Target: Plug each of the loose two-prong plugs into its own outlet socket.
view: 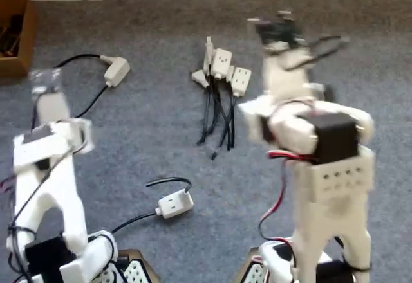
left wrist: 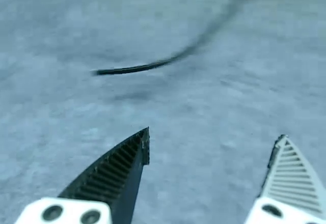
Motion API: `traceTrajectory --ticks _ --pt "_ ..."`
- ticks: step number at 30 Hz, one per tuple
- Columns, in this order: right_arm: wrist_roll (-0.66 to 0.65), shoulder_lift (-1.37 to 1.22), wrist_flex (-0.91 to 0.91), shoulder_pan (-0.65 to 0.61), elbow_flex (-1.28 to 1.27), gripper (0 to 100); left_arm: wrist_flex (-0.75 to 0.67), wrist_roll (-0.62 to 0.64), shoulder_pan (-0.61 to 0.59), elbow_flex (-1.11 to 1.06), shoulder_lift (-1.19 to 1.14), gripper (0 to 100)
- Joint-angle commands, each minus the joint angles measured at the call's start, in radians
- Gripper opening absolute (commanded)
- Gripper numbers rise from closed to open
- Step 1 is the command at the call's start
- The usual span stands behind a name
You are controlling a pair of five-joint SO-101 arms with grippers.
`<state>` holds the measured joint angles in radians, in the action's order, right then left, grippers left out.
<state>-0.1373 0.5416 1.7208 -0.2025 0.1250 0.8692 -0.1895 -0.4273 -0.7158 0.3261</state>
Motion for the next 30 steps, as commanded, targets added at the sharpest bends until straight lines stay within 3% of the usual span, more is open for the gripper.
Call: traceTrajectory --ticks 1,3,9,14,19,24,30 --pt "-0.061 0.147 -0.062 0.203 -0.277 49.9 0.325 -0.048 0.226 0.259 0.015 37" --pt "-0.089 0.245 -0.199 0.249 -0.529 49.9 0.442 -0.048 0.291 0.384 0.015 37" --pt "-0.143 0.464 -0.685 0.298 -1.345 49.9 0.724 -0.083 0.315 0.734 0.059 37" --pt "-0.155 0.524 -0.848 0.298 -1.607 49.9 0.898 -0.190 0.312 0.935 0.071 27" --pt "-0.206 0.538 -0.874 0.298 -1.629 49.9 0.904 -0.295 0.323 0.765 0.104 20" --pt "-0.198 0.536 -0.963 0.300 -1.696 49.9 0.898 -0.416 0.401 0.381 0.148 20" --pt "-0.195 0.538 -0.966 0.323 -1.704 49.9 0.611 -0.436 0.567 -0.090 0.153 22"
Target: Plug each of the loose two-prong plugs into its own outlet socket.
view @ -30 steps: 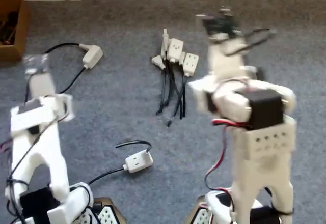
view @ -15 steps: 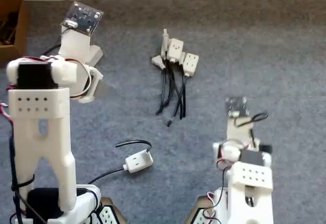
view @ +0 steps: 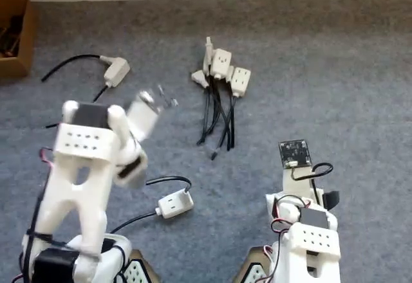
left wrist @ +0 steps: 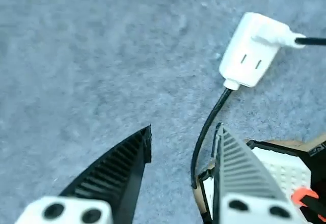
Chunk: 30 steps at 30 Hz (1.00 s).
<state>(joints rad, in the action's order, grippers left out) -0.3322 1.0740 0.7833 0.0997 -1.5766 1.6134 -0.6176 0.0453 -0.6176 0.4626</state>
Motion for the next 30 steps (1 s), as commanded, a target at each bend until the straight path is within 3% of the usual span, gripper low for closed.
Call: traceTrajectory --ticks 1,7,19,23,25,30 --pt "0.000 0.005 -0.028 0.021 -0.002 49.9 -0.186 -0.006 0.134 -0.242 0.016 23" --pt "0.000 0.005 -0.028 0.021 -0.002 49.9 -0.382 0.044 0.277 -0.338 0.016 35" --pt "0.000 0.005 -0.028 0.018 -0.002 49.9 -0.563 0.044 0.340 -0.420 0.015 29" --pt "0.000 0.005 -0.028 0.018 -0.002 49.9 -0.707 0.038 0.349 -0.510 0.015 25" --pt "0.000 0.005 -0.028 0.018 -0.002 49.9 -0.770 -0.021 0.346 -0.536 0.016 20" --pt "-0.002 0.005 -0.028 0.018 -0.002 49.9 -0.795 -0.071 0.302 -0.519 0.025 4"
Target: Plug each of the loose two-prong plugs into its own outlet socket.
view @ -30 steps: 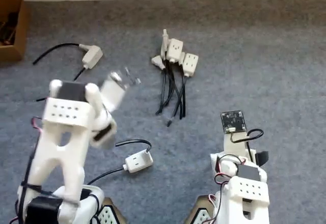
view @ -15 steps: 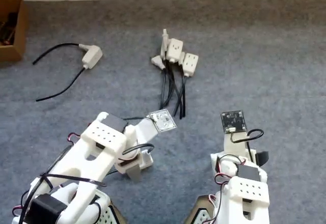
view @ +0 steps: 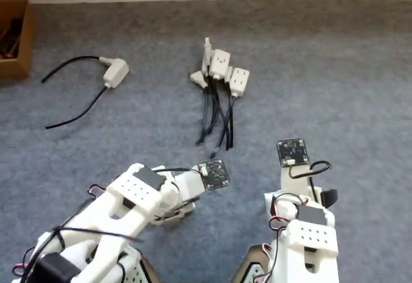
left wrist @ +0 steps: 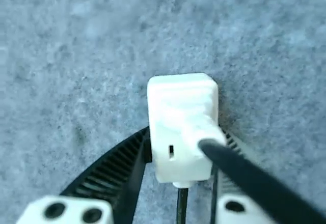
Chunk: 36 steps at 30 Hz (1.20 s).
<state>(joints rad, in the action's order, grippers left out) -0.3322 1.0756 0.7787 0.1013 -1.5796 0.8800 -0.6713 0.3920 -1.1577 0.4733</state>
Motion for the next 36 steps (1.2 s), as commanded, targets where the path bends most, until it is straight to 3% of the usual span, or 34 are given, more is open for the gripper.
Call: traceTrajectory --ticks 1,7,14,20,25,31,36 --pt "-0.002 0.004 -0.024 0.016 0.001 49.9 -0.060 -0.017 -0.084 0.044 0.013 1" --pt "-0.005 0.004 -0.024 0.016 -0.001 49.9 0.000 -0.078 -0.349 0.225 0.005 0" --pt "-0.005 0.004 -0.024 0.016 -0.001 49.9 0.196 -0.152 -0.479 0.409 0.015 0" --pt "-0.005 0.004 -0.024 0.016 -0.004 49.9 0.055 -0.150 -0.670 0.553 -0.041 0" --pt "-0.005 0.004 -0.024 0.016 -0.004 49.9 0.009 -0.089 -0.811 0.766 -0.282 0" --pt "-0.005 0.004 -0.024 0.015 -0.005 49.9 -0.011 0.052 -0.826 1.141 -0.625 0" --pt "-0.006 0.004 -0.024 0.015 -0.007 49.9 0.098 0.106 -0.785 1.503 -0.912 0"
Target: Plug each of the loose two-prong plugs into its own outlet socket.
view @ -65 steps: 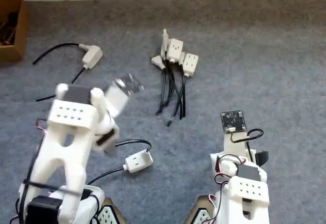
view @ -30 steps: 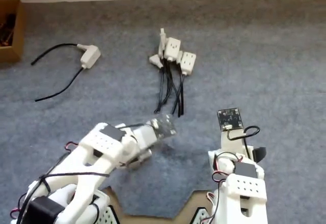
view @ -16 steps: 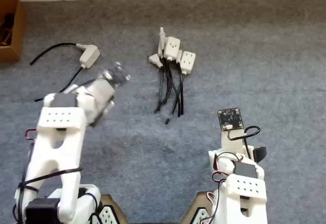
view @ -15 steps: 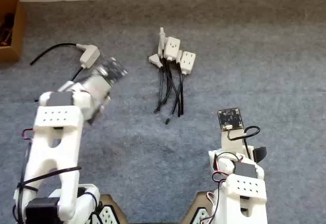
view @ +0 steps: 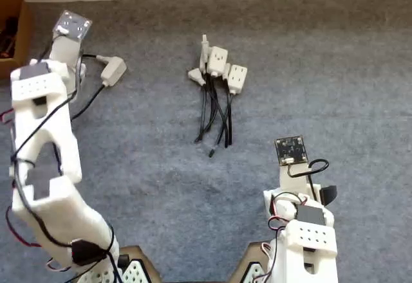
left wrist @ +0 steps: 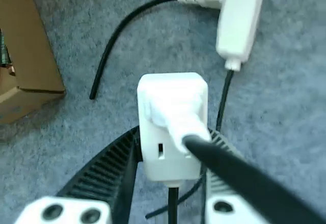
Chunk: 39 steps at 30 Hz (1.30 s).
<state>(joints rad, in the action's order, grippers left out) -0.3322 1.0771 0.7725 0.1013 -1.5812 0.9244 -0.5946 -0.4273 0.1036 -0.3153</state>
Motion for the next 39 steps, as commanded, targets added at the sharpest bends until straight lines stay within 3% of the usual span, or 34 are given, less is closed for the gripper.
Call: traceTrajectory --ticks 1,7,13,15,24,27,34,39 --pt "-0.006 0.002 -0.018 0.015 -0.005 49.9 0.077 0.035 0.036 0.312 -0.186 0" --pt "-0.006 0.002 -0.018 0.015 -0.005 49.9 0.272 0.048 0.038 0.670 -0.487 1" --pt "-0.006 0.002 -0.018 0.013 -0.005 49.9 0.525 0.043 0.077 0.984 -0.645 32" --pt "-0.006 0.002 -0.018 0.013 -0.005 49.9 0.586 0.044 0.087 1.089 -0.670 38" --pt "-0.008 0.002 -0.018 0.013 -0.005 49.9 0.723 0.051 0.130 1.414 -0.680 31" --pt "-0.008 0.002 -0.018 -0.010 -0.005 49.9 0.721 0.123 0.159 1.514 -0.680 31" --pt "-0.008 0.002 -0.018 -0.028 -0.005 49.9 0.720 0.198 0.384 1.554 -0.685 31" --pt "-0.006 0.002 -0.018 -0.028 -0.005 49.9 0.595 0.282 0.507 1.515 -0.688 31"
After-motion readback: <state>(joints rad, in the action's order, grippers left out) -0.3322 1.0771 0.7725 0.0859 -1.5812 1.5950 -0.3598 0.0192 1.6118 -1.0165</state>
